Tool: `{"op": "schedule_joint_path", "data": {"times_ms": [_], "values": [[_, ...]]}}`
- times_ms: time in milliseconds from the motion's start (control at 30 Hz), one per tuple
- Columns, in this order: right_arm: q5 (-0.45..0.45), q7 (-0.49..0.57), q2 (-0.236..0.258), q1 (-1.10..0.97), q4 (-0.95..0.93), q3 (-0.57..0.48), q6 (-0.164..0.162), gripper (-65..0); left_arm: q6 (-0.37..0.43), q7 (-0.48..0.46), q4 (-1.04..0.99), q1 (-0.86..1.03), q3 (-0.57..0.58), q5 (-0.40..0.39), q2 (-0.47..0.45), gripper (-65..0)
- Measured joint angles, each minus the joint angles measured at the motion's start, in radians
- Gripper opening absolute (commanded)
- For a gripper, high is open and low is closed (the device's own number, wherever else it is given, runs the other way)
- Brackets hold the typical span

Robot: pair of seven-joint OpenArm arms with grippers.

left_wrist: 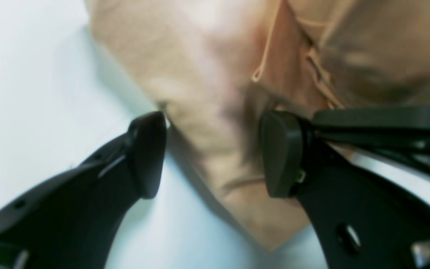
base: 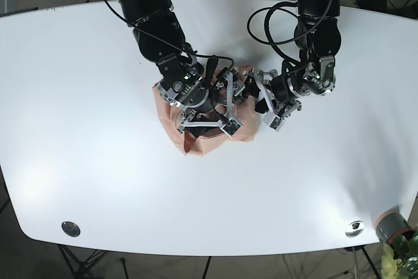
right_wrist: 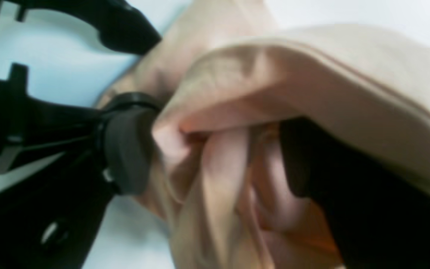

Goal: Fold the T-shirt properly
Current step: 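Fold the held end with the right gripper toward the left gripper, then open the right gripper and press the folded bundle flat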

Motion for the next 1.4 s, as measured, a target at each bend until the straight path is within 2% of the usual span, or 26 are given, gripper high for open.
{"op": "schedule_joint_path", "data": {"times_ms": [133,333,400,467,533,633,700,833,1000,1200,1400], "values": [[-0.014,-0.006,-0.008,0.0,0.015,-0.005,-0.003,-14.1,0.0,0.001,0.0,-0.001,0.0,0.0,0.0,-27.2],[0.025,-0.005,-0.011,-0.016,0.103,-0.005,0.011,-14.1,-0.001,0.003,0.0,-0.002,-0.003,0.0,0.003,-27.5],[0.048,-0.003,-0.011,-0.026,0.139,-0.004,0.013,-14.1,-0.004,-0.003,0.001,-0.001,-0.004,0.0,0.003,-31.1],[0.066,0.005,-0.011,-0.034,0.165,0.001,0.036,-14.1,-0.003,-0.012,0.012,0.009,-0.005,0.0,0.003,-35.8],[0.099,0.011,-0.018,-0.049,0.185,0.043,0.077,-14.1,-0.003,-0.045,0.024,0.024,-0.011,-0.035,0.002,-39.9],[0.165,0.016,-0.023,-0.077,0.232,0.112,0.102,-14.1,-0.002,-0.061,0.05,0.041,-0.04,-0.106,0.003,-40.4],[0.185,0.002,-0.022,-0.087,0.259,0.159,0.107,-14.1,-0.003,-0.062,0.072,0.048,-0.072,-0.142,0.003,-40.4],[0.264,-0.006,-0.01,-0.089,0.276,0.261,0.1,-14.1,-0.001,-0.071,0.114,0.066,-0.112,-0.169,-0.019,-40.4],[0.364,-0.05,0.015,-0.105,0.276,0.325,0.103,-14.1,-0.002,-0.071,0.173,0.114,-0.12,-0.181,-0.072,-40.4],[0.436,-0.068,0.068,-0.159,0.279,0.324,0.103,-14.1,-0.004,-0.068,0.189,0.15,-0.156,-0.187,-0.117,-40.4],[0.436,-0.058,0.07,-0.173,0.24,0.275,0.102,-14.1,-0.001,-0.068,0.185,0.16,-0.249,-0.185,-0.125,-40.4]]}}
